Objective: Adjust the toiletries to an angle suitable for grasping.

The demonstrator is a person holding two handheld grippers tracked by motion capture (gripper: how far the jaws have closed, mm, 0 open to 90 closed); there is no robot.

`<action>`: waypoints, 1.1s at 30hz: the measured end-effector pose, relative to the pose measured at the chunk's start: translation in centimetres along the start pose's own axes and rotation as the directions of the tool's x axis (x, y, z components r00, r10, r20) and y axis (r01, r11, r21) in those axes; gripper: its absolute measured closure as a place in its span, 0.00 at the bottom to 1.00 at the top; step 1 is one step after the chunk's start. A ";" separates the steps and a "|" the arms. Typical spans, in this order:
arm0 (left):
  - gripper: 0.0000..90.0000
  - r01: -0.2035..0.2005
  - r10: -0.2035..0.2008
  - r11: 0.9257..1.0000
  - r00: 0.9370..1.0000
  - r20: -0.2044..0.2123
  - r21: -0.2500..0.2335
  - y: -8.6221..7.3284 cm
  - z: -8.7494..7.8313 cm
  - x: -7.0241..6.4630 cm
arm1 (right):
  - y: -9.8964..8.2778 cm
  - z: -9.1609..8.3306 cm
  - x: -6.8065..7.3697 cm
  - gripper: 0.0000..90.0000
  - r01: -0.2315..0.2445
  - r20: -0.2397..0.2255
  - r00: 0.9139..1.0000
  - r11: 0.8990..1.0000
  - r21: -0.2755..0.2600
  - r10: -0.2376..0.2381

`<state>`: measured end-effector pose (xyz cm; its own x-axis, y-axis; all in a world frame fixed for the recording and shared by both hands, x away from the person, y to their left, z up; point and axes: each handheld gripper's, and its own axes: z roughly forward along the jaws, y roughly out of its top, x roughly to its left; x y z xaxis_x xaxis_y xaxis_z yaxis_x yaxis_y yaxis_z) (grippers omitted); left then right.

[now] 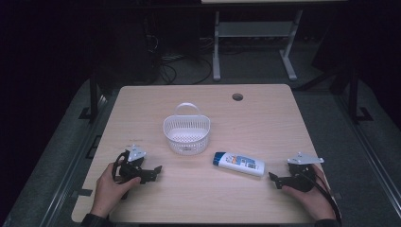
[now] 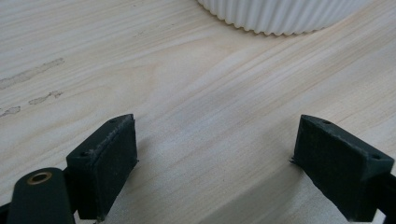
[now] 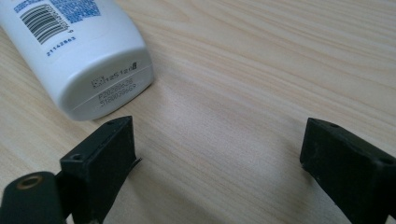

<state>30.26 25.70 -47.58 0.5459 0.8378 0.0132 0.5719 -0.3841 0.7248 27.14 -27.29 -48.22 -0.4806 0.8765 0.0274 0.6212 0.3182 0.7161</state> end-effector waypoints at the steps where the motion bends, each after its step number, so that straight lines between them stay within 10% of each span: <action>1: 0.14 0.000 0.000 1.000 1.000 0.000 0.000 0.0 0.0 0.0 | 0.0 0.0 0.0 0.11 -0.002 0.002 1.000 1.000 0.000 0.002; 10: 0.14 0.002 -0.002 1.000 1.000 -0.002 0.000 0.0 0.0 0.0 | 0.2 -0.1 -0.2 0.16 0.006 -0.005 1.000 1.000 0.009 -0.006; 25: 0.14 0.004 -0.004 1.000 1.000 -0.006 -0.001 0.0 0.0 -0.1 | 2.3 -2.0 -0.6 0.83 -0.042 -0.097 0.995 0.998 -0.055 0.037; 33: 0.14 0.007 -0.007 1.000 1.000 -0.005 -0.003 0.0 0.0 -0.1 | 4.2 -2.2 -0.9 1.00 -0.045 -0.139 0.990 0.996 -0.082 0.033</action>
<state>30.16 25.65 -47.59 0.5384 0.8426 0.0117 0.5741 -0.3769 0.7269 28.79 -27.51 -43.74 -0.5414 0.8277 0.1480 0.5892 0.2479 0.7691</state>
